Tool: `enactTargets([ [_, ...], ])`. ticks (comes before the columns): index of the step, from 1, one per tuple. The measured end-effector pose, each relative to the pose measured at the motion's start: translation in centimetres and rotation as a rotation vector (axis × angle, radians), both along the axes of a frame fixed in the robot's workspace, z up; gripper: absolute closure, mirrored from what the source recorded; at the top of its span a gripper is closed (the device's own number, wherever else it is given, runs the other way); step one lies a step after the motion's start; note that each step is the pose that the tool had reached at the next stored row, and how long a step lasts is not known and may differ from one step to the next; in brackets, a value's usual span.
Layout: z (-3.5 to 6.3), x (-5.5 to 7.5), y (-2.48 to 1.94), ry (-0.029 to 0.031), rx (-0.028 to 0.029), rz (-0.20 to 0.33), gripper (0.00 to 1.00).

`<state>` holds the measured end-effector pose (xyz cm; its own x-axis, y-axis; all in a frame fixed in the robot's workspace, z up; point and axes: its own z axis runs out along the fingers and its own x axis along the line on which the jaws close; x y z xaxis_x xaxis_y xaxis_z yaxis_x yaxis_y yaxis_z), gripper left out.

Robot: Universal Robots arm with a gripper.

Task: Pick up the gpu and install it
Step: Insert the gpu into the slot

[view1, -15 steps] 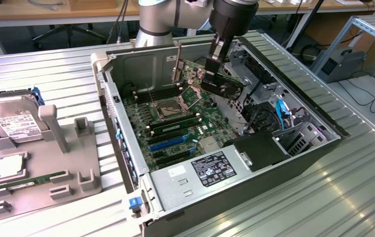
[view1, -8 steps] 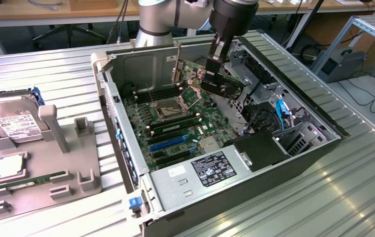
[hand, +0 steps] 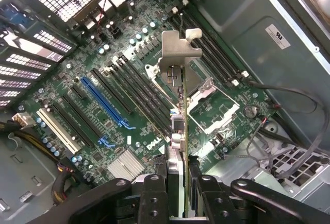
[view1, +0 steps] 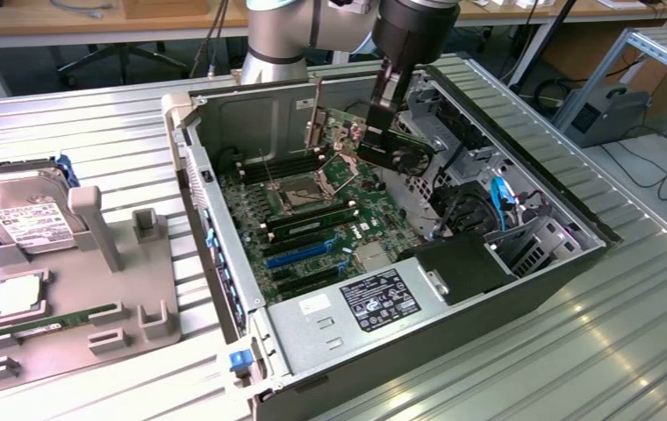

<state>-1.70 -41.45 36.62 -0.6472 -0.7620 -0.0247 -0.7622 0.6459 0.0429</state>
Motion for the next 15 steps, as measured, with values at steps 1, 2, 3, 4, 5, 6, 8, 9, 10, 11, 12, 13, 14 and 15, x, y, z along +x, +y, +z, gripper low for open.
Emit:
enactTargets([
  [1,0.0,0.0,0.0,0.0,0.0001,0.003,0.73],
  [2,0.0,0.0,0.0,0.0,0.0,0.006,0.73],
  [3,0.0,0.0,0.0,0.0,0.0001,0.009,0.73],
  [4,0.0,0.0,0.0,0.0,0.0,0.012,0.73],
  [5,0.0,0.0,0.0,0.0,0.0,0.014,0.73],
  [6,0.0,0.0,0.0,0.0,0.0,0.017,0.73],
  [8,0.0,0.0,0.0,0.0,0.0001,0.023,0.73],
  [9,0.0,0.0,0.0,0.0,0.0,0.026,0.73],
  [10,0.0,0.0,0.0,0.0,0.0001,0.029,0.73],
  [11,0.0,0.0,0.0,0.0,0.0,0.032,0.73],
  [12,0.0,0.0,0.0,0.0,0.0,0.034,0.73],
  [13,0.0,0.0,0.0,0.0,0.0,0.037,0.73],
  [14,0.0,0.0,0.0,0.0,0.0,0.039,0.73],
  [15,0.0,0.0,0.0,0.0,0.0001,0.042,0.73],
])
